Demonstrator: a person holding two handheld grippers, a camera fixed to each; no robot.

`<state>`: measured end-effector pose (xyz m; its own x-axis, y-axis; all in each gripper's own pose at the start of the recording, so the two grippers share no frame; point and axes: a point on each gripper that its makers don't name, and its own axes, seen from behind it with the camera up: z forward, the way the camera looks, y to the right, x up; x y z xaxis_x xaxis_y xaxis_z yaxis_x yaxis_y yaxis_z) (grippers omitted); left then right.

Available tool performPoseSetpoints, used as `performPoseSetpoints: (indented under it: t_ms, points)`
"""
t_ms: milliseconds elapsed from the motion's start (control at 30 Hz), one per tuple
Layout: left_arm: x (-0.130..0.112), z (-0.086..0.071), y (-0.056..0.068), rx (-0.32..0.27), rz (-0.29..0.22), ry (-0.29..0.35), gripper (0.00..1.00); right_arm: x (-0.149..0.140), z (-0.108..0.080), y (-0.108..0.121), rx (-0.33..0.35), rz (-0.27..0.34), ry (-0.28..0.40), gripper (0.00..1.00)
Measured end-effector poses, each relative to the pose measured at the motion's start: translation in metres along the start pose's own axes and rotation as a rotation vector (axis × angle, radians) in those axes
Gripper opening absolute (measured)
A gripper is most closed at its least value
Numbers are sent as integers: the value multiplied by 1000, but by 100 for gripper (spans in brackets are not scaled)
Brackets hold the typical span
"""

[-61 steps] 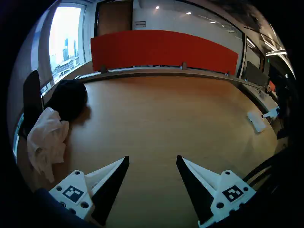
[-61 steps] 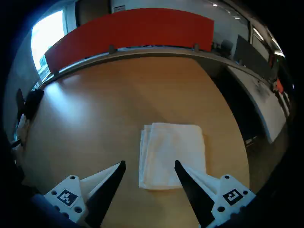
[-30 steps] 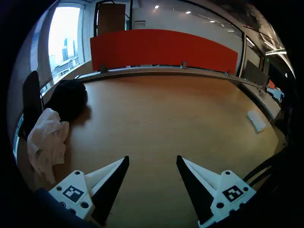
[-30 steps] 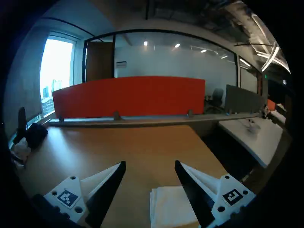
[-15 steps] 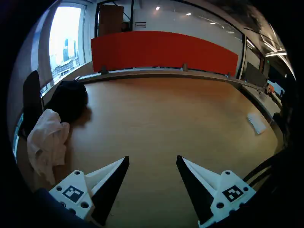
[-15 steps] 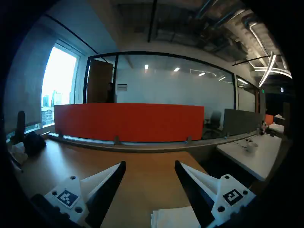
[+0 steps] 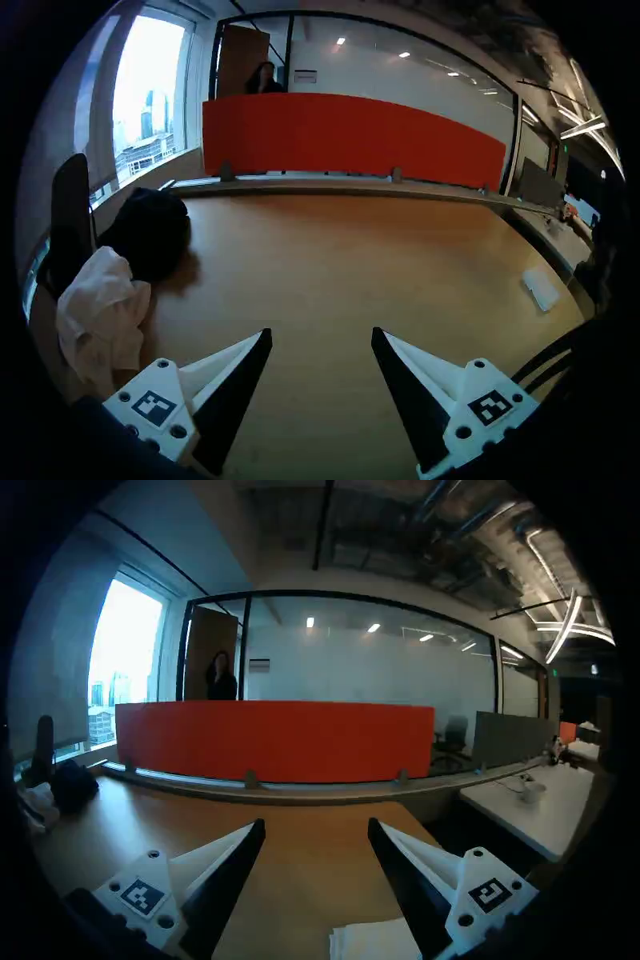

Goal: Fold towel

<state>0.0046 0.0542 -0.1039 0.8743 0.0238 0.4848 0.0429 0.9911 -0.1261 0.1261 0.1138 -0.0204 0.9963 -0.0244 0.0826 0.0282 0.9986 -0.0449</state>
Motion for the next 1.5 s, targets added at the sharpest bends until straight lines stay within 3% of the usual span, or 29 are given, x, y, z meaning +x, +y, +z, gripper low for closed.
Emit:
performPoseSetpoints:
  t_ms: [467,800,1067,1500]
  points:
    - [84,8,-16,20,-13,233,92,5,4,-22,18,-18,-15,100]
    - [148,2,-33,56,14,401,92,7,6,-43,43,-14,-19,100]
    - [175,-2,-40,75,22,463,92,14,5,-54,45,-4,-5,100]
    - [181,2,-48,87,8,488,92,23,7,-85,57,23,12,100]
